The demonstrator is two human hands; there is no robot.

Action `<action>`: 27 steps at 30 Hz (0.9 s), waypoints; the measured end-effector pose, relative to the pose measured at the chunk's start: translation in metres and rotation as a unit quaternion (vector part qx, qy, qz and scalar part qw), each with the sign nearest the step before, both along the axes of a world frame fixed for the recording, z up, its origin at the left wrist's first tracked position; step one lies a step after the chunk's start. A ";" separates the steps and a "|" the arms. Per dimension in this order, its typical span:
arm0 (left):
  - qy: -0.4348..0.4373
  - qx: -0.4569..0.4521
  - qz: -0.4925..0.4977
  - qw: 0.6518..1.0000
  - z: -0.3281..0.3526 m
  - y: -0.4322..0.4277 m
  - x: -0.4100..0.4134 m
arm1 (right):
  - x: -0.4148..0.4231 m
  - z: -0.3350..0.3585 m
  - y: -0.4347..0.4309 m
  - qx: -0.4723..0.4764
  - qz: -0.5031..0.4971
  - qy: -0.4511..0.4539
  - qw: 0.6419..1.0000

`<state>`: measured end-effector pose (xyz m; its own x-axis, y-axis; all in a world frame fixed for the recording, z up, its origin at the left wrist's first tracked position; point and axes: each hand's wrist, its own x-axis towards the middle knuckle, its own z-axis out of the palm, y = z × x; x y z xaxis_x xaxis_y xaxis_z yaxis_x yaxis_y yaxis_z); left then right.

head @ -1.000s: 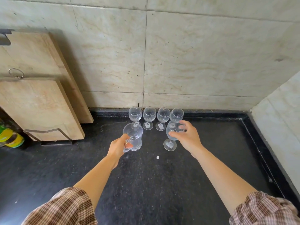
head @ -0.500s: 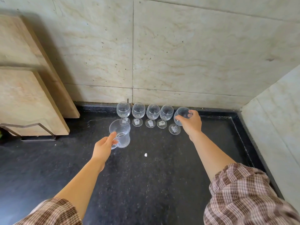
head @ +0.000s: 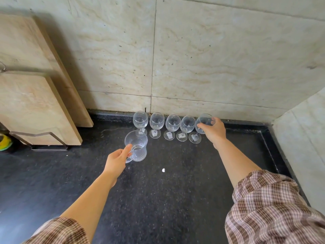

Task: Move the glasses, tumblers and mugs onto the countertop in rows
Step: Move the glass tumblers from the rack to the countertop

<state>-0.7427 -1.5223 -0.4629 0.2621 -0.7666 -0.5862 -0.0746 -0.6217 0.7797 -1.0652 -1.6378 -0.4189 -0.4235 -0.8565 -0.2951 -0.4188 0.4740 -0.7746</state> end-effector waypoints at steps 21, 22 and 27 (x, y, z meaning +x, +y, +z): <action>-0.065 0.029 0.091 0.993 0.018 0.018 -0.034 | 0.122 0.016 0.091 -0.081 0.265 0.082 0.957; -0.063 0.034 0.085 0.994 0.020 0.018 -0.035 | 0.126 0.015 0.094 -0.076 0.276 0.082 0.955; -0.117 0.020 0.013 0.993 0.046 0.032 -0.017 | 0.143 0.027 0.101 -0.087 0.334 0.110 0.932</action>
<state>-0.7595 -1.4906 -0.4171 0.4135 -0.7348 -0.5376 -0.2338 -0.6564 0.7173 -0.9227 -1.5368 -0.3920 0.1866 -0.9777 -0.0966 -0.7337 -0.0733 -0.6755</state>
